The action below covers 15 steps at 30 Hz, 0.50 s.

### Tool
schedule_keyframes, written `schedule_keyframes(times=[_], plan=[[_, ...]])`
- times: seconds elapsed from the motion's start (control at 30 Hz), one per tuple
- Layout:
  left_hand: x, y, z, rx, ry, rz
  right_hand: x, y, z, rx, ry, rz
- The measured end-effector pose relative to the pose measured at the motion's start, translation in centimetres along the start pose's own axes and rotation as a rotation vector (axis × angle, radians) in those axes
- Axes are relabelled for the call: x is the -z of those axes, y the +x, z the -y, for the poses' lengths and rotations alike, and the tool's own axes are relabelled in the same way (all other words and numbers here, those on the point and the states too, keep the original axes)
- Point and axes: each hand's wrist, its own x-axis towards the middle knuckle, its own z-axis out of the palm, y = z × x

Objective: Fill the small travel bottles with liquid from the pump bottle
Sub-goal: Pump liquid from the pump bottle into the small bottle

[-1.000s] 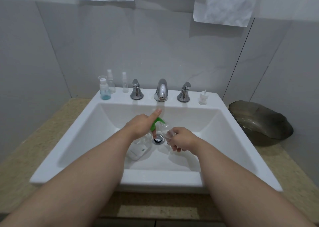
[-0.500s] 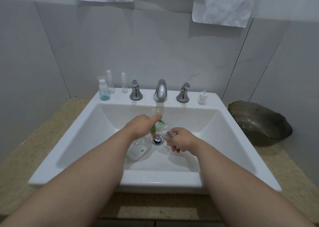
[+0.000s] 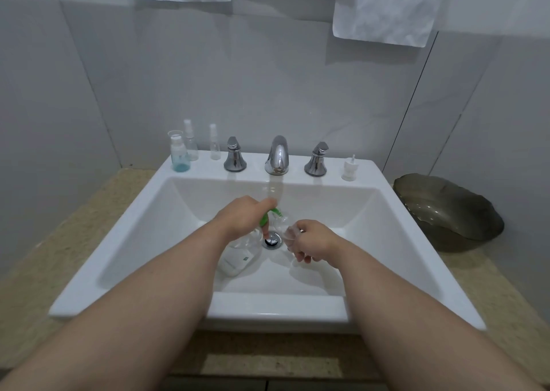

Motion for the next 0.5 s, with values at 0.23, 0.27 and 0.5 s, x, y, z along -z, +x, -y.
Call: schedule_keyframes(times=[0.23,0.27,0.5], plan=[[0.45,-0.52,-0.16,0.005,0.034,-0.044,-0.08,0.50,-0.31,-0.004,-0.005,-0.011],[0.40,-0.50,-0.13,0.006,0.041,-0.043,-0.08,0.48,-0.30,0.000,-0.004,-0.011],[-0.06,0.00,-0.11,0.014,0.043,-0.040,-0.03,0.43,-0.26,0.008,-0.008,-0.020]])
